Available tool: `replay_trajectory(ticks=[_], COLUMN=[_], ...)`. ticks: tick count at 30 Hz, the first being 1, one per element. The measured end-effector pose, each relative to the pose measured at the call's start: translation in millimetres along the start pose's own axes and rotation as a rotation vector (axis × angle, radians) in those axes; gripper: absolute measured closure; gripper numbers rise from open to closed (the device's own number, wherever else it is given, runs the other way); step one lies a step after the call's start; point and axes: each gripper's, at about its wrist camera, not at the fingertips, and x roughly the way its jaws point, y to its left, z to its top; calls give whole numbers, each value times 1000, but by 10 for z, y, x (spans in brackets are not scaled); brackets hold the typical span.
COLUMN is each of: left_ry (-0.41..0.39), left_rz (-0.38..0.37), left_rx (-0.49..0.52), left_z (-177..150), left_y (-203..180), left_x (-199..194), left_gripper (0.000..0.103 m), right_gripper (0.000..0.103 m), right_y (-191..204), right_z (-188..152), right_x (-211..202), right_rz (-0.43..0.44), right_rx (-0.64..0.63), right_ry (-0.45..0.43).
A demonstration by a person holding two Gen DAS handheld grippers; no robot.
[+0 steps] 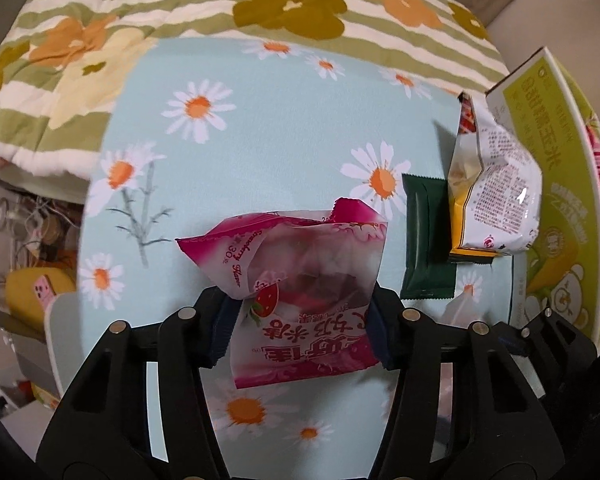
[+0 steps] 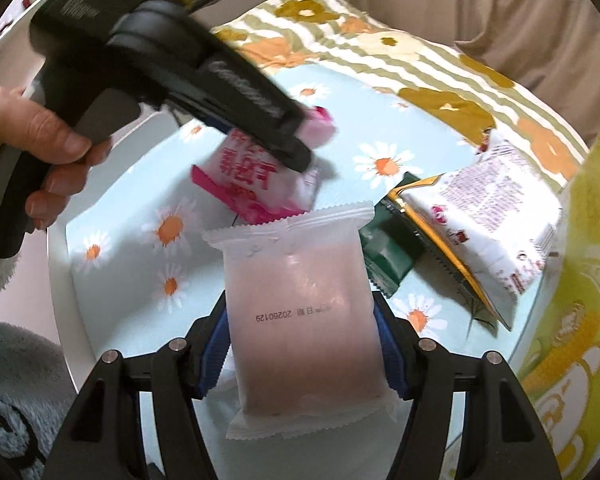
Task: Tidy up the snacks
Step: 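Carry both pink packs over the yellow box and open both tools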
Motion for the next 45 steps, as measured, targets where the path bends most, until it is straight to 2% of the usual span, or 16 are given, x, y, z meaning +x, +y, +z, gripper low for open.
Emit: replay_trajectory(ticks=[4,10,17,23,29,34,38,45], left_ry=[-19,-92,-179,-225,-263,-282,-267,-215], left_rz=[-41,-90,-167,-242,-284,-296,-335,-316], left_rx=[-2,43,141,239,308,327,325,352], left_z=[8,50,133,227,271,248,188,-3], left_y=[97,137,-28,-303,-799,-1326,-1849,-2769], left_x=[-204,-632,-1136,-1419,-1617,-1636,-1551,-1210], left_gripper=[52,52,52,52,52,52,52,52], right_gripper=[43,43,43,43,43,43,43,43], right_y=[-5,30,56,-50,-331,-729,-1111,-1643], right_z=[90,280,418,437,217,-131,-403,-823], right_x=[-171,-555,-1147,-1598,-2093,-2472,-2704,-2887], right_rz=[-36,-103,-189,-315,-375,-410,-419,-388], right_rx=[57,149,306,441,556,613,634,645], right_ry=[-38,-118,-228,-289,-364,-394,-388,-373])
